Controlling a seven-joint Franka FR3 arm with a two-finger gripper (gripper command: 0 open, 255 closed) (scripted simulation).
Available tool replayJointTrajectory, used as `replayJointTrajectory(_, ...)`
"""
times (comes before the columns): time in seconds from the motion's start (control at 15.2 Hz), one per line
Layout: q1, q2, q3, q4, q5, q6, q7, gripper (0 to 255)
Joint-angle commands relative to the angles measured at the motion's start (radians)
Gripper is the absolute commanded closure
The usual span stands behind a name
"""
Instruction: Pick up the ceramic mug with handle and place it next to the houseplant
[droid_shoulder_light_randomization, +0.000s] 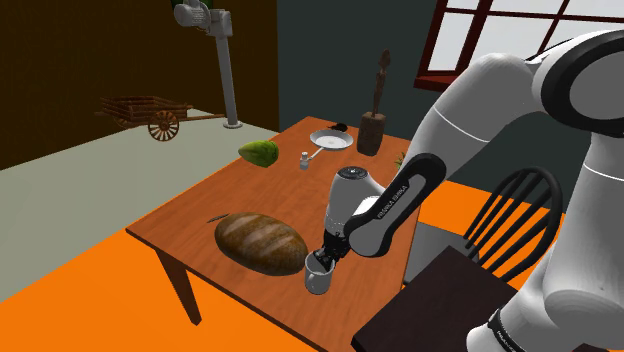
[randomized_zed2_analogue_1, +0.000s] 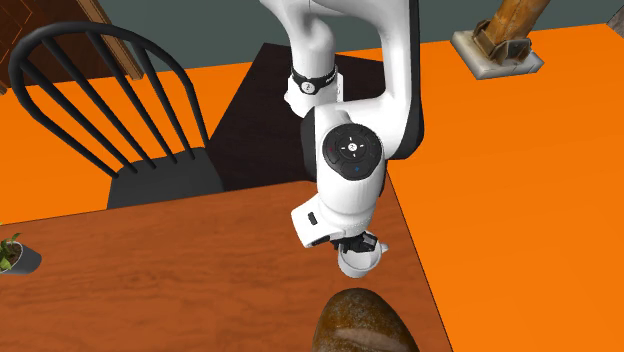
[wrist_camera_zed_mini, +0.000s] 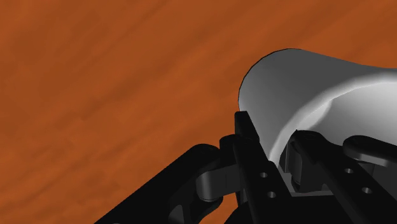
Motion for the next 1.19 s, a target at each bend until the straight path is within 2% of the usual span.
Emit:
replayJointTrajectory(0.0, 0.0, 0.0, 0.0, 0.0, 0.0, 0.0, 0.0, 255)
replayJointTrajectory(0.2, 0.0, 0.0, 0.0, 0.0, 0.0, 0.0, 0.0, 255)
replayJointTrajectory(1.12, -0.033, -0.215, 0.054, -0.005, 0.126, -0.202, -0.082, 255)
